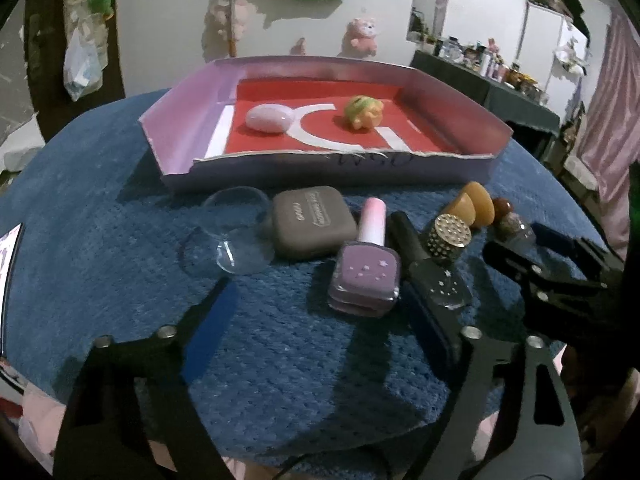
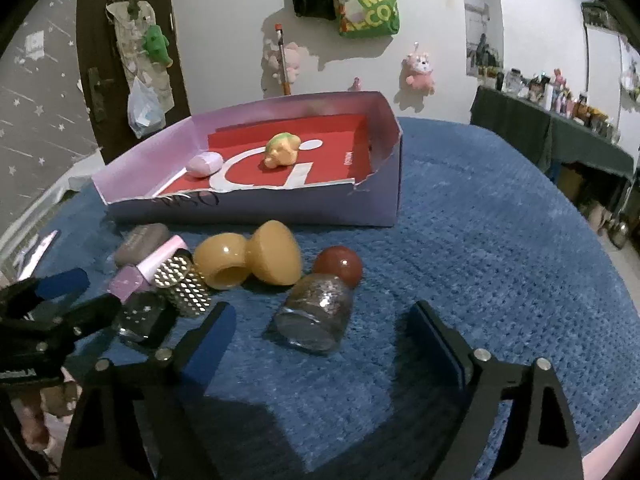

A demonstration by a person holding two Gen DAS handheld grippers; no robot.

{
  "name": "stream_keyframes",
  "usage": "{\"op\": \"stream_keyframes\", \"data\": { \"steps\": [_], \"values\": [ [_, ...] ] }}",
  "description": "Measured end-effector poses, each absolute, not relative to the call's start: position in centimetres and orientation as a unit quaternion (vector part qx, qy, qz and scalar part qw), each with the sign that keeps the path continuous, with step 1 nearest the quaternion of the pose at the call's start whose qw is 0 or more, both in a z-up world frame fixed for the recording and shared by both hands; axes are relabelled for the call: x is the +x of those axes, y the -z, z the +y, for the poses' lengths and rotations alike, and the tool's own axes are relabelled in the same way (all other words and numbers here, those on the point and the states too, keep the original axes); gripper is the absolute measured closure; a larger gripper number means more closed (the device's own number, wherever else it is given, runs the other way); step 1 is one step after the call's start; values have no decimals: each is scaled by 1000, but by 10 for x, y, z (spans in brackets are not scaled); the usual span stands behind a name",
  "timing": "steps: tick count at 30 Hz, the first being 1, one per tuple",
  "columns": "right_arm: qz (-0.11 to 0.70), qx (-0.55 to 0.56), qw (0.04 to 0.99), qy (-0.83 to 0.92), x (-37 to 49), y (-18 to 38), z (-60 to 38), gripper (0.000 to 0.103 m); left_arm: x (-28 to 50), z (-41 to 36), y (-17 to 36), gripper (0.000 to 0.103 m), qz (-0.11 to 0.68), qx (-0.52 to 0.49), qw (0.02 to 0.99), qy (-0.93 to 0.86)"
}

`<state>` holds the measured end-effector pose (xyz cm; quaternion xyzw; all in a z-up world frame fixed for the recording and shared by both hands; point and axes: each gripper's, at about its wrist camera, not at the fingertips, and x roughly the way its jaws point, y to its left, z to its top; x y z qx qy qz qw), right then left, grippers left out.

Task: Organize rigid objects
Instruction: 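Grasp the lilac nail polish with the left gripper while the right gripper grasps the glitter jar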

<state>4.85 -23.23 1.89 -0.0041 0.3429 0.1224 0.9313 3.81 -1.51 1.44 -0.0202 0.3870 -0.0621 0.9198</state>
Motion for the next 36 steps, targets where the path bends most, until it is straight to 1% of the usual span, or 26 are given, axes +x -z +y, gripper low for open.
{"op": "stream_keyframes", "data": {
  "steps": [2,4,6,10,12,14,15,16,17,18,19,20,22,30,36],
  "values": [
    [337,-8,934,-118,49,-18,-232,15,40,-16,-13,30,389,-22,919,67],
    [329,-13,938,-111,49,-16,-230,16,41,-18,-12,31,386,-21,920,70],
    [320,-18,941,-106,50,-14,-228,18,42,-20,-11,34,381,-17,921,74],
    [306,-19,947,-95,52,-12,-223,19,46,-23,-10,36,376,-13,923,73],
    [301,-20,949,-90,54,-11,-222,25,49,-25,-10,37,375,-11,924,72],
    [297,-19,950,-88,53,-11,-222,28,51,-27,-9,42,373,-11,925,72],
    [297,-19,951,-88,53,-11,-222,32,52,-29,-9,42,372,-9,926,71],
    [297,-19,951,-89,54,-11,-222,36,53,-30,-10,44,371,-7,926,69],
    [298,-17,950,-88,54,-12,-223,42,53,-31,-10,48,369,-7,927,71],
    [298,-16,950,-86,55,-12,-224,52,53,-32,-10,54,368,-8,927,75],
    [299,-15,950,-89,55,-13,-224,57,53,-34,-10,62,368,-10,926,81],
    [300,-14,949,-93,56,-13,-225,63,53,-35,-10,67,367,-10,926,85],
    [304,-14,948,-96,57,-14,-225,70,52,-38,-11,68,366,-3,927,84],
    [321,14,939,-121,54,-21,-232,70,47,-33,-15,68,366,-16,925,98],
    [310,27,940,-143,46,-34,-232,70,40,-39,-26,69,348,-7,932,100]
  ]
}}
